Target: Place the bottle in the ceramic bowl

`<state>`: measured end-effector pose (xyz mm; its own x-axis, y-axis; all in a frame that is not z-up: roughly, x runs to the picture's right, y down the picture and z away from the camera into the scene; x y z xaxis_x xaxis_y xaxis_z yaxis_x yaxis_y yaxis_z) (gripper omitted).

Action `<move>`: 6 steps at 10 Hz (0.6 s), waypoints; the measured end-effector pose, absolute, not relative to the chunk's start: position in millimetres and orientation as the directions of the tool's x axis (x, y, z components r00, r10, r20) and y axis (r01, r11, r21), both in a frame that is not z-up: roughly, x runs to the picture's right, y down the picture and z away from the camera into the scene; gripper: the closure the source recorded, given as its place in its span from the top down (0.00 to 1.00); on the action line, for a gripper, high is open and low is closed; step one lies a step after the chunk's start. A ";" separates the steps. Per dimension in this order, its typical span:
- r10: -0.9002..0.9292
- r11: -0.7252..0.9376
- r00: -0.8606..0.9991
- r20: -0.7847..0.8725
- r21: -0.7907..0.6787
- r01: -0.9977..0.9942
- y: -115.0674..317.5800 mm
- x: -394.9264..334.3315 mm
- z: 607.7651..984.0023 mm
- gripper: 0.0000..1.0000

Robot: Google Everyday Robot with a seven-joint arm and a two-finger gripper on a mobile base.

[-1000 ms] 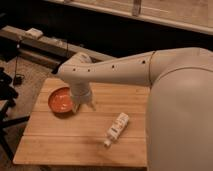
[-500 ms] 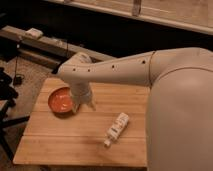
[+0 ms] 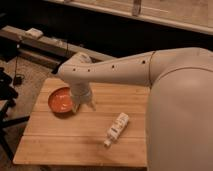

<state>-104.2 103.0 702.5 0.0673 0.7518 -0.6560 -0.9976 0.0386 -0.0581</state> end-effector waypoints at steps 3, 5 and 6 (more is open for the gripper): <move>0.758 0.083 0.069 -0.648 -0.008 -0.997 111.4 -86.1 708.6 0.65; 0.759 0.084 0.038 -0.650 0.041 -0.996 117.5 -66.6 713.3 0.65; 0.757 0.083 0.019 -0.653 0.068 -0.994 123.2 -57.3 716.5 0.65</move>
<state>-57.3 123.2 716.5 0.0192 0.7573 -0.6527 -0.9942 0.0834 0.0675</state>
